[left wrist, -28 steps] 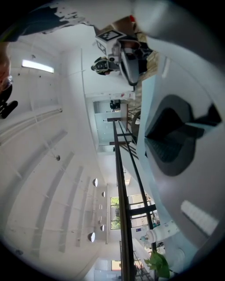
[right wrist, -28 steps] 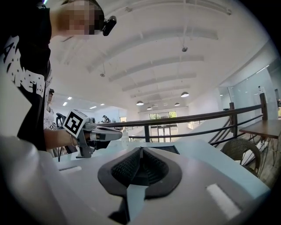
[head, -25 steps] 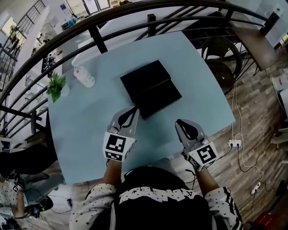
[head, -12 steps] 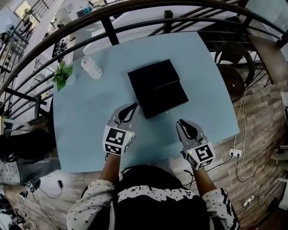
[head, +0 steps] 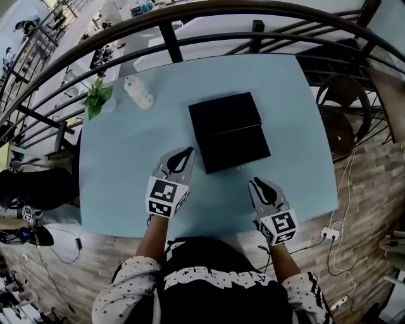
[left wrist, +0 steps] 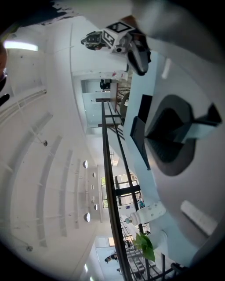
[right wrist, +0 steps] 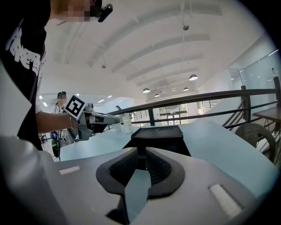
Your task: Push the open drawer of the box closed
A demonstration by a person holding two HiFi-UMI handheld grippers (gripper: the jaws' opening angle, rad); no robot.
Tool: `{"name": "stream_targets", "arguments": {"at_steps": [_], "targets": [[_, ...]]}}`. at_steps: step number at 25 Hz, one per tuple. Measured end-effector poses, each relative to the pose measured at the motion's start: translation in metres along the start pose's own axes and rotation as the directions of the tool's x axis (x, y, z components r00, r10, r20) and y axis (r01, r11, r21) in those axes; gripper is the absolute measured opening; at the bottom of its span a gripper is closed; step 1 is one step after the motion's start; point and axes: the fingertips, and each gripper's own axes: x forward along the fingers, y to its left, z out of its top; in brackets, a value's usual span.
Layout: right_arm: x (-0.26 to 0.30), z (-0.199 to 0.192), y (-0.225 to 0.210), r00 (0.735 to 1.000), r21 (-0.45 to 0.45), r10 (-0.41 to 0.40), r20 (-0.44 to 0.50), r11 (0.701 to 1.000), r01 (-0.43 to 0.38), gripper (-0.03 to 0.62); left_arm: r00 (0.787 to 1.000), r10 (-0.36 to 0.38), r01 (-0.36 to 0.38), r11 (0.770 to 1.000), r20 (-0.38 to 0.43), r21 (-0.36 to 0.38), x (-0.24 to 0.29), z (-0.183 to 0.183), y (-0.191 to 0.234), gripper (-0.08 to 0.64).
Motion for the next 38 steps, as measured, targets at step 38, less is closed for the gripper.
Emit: {"name": "stream_targets", "arguments": {"at_steps": [38], "targets": [[0.098, -0.069, -0.024, 0.97, 0.007, -0.068, -0.234, 0.997, 0.072, 0.112, 0.98, -0.104, 0.046, 0.949, -0.171, -0.311, 0.12, -0.069, 0.07, 0.0]]}}
